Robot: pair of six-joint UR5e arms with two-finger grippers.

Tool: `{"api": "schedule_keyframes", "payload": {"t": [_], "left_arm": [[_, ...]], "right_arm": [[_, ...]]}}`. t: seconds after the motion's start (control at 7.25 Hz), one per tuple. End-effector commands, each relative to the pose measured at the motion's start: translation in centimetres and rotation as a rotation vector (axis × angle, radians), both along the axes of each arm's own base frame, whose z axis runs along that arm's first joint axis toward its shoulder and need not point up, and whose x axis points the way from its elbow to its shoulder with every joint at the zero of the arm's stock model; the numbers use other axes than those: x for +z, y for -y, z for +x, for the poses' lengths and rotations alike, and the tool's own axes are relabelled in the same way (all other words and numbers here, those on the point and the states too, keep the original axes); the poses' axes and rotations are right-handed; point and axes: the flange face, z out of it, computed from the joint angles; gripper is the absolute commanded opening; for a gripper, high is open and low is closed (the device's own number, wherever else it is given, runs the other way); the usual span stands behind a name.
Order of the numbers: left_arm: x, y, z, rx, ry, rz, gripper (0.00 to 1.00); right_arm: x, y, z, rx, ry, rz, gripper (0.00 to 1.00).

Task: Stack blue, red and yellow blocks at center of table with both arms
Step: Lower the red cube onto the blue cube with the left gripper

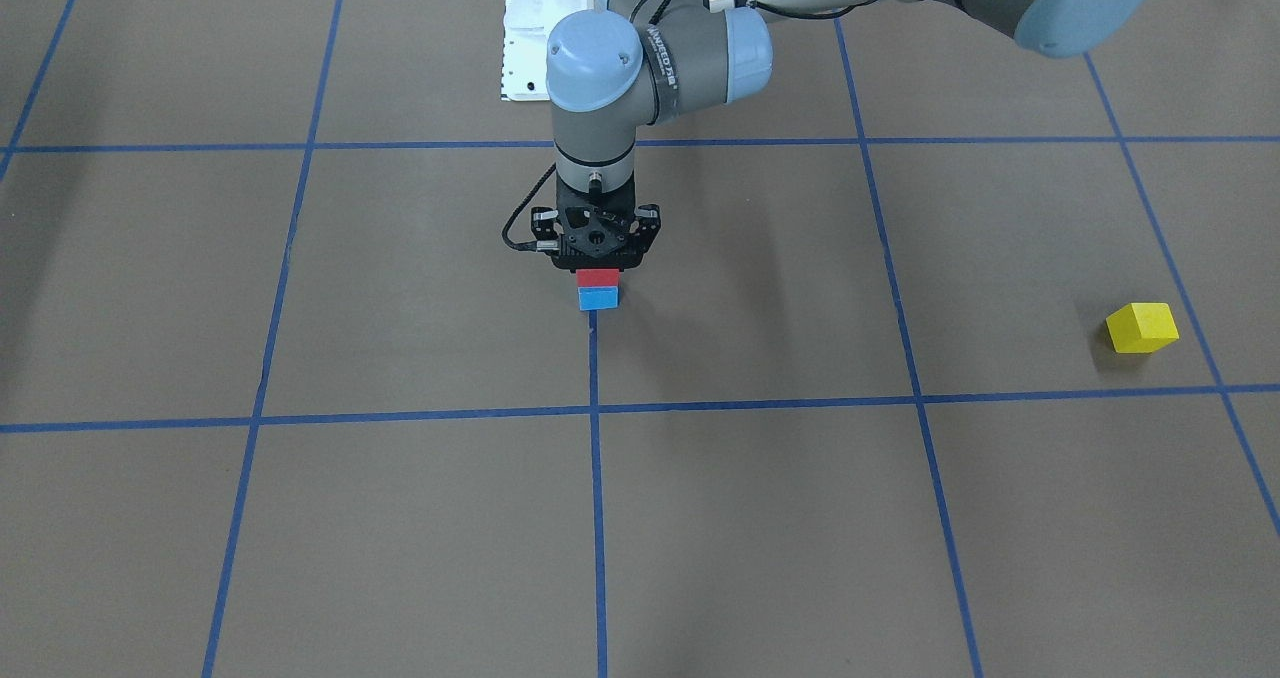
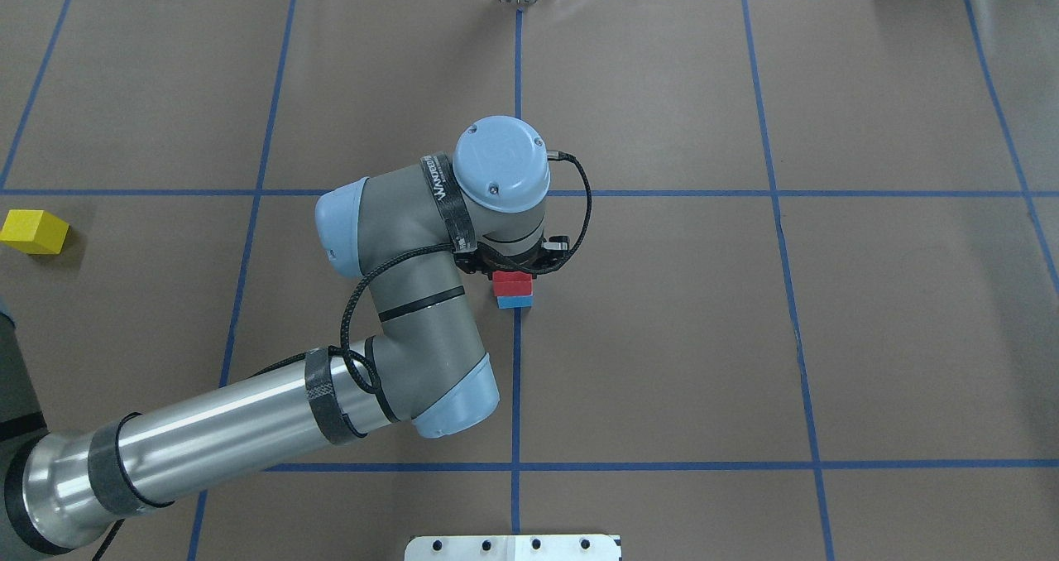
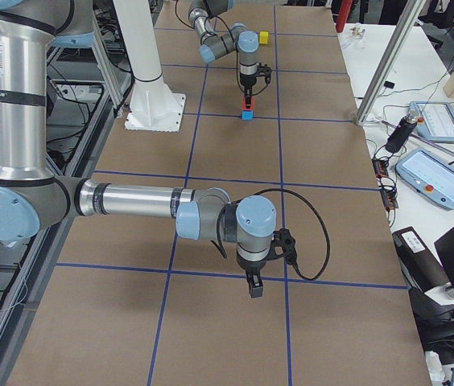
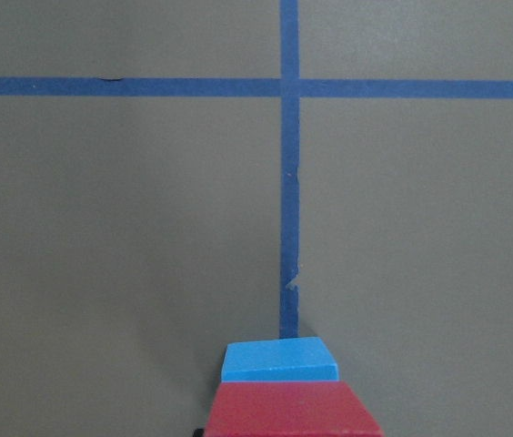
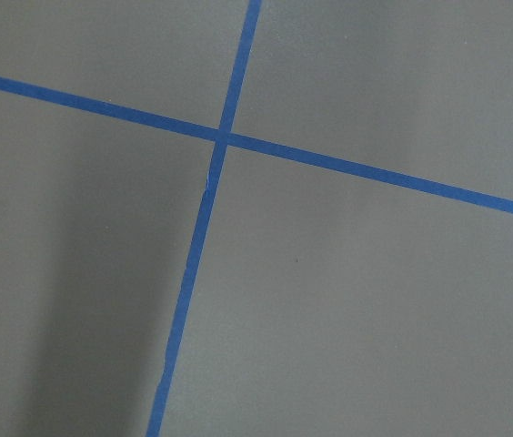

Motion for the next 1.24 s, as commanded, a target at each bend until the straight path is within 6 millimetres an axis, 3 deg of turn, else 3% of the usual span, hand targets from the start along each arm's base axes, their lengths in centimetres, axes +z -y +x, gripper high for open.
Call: {"api": "schedule_keyframes", "payload": {"t": [0.0, 0.69, 0.83, 0.97, 1.1], "left_arm": [[0.1, 0.0, 0.2, 0.001, -0.001, 0.002, 0.58], [0.2, -0.4, 0.8, 0.011, -0.003, 0.005, 0.69], [-0.2, -0.4, 0.7, 0.014, -0.013, 0.014, 0.79], [-0.9, -0.3, -0.1, 0.019, -0.029, 0.038, 1.00], [-2.1, 0.4, -2.3, 0.017, -0.051, 0.072, 1.00]], "right_arm": [[0.0, 0.1, 0.0, 0.000, 0.000, 0.001, 0.99], [0.0, 0.1, 0.0, 0.000, 0.000, 0.001, 0.99], [0.0, 0.1, 0.0, 0.000, 0.000, 0.001, 0.99], [-0.1, 0.2, 0.0, 0.000, 0.000, 0.003, 0.99], [-0.1, 0.2, 0.0, 0.000, 0.000, 0.003, 0.99]]}}
